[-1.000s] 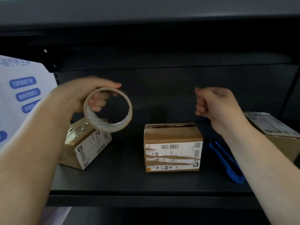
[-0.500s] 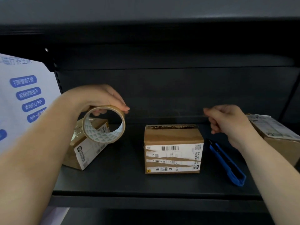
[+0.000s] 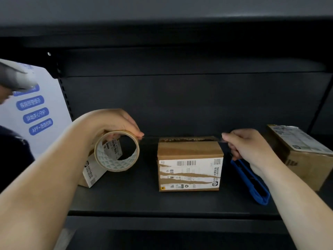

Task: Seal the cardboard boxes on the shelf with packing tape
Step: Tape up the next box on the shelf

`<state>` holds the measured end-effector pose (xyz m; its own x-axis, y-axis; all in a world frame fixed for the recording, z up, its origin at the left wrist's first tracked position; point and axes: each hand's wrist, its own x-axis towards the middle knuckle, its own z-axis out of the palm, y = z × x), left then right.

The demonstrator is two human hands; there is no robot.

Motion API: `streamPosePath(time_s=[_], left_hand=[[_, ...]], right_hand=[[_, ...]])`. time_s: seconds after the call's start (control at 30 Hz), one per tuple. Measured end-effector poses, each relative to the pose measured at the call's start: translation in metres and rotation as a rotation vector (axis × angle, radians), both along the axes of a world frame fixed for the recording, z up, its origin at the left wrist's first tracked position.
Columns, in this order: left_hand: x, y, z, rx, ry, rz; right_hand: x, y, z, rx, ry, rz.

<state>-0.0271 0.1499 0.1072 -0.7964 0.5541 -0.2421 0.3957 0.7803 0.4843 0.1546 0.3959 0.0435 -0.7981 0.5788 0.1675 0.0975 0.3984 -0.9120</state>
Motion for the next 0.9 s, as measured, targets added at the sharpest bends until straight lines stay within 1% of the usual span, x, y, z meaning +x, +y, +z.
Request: streamPosePath(time_s=[0.13, 0.37, 0.5, 0.6, 0.67, 0.77, 0.9], left_hand=[[0.002, -0.002, -0.009, 0.000, -0.008, 0.001], [0.003, -0.004, -0.029, -0.003, -0.044, 0.001], [0.008, -0.005, -0.043, 0.033, -0.134, 0.023], [0.011, -0.004, -0.052, 0.100, -0.147, 0.039], [0.014, -0.002, -0.054, 0.119, -0.139, 0.042], [0.018, 0.001, -0.052, 0.092, -0.094, 0.035], [0.024, 0.011, -0.050, 0.040, -0.039, 0.019]], right_hand=[[0.000, 0.001, -0.007, 0.014, -0.019, -0.013], [0.001, -0.002, -0.025, -0.054, 0.005, -0.006], [-0.002, -0.005, -0.045, -0.204, 0.094, -0.033], [-0.003, -0.013, -0.056, -0.366, 0.187, -0.038], [-0.004, -0.021, -0.058, -0.453, 0.223, -0.062], [-0.004, -0.031, -0.059, -0.566, 0.256, -0.108], [-0.005, -0.035, -0.063, -0.595, 0.259, -0.137]])
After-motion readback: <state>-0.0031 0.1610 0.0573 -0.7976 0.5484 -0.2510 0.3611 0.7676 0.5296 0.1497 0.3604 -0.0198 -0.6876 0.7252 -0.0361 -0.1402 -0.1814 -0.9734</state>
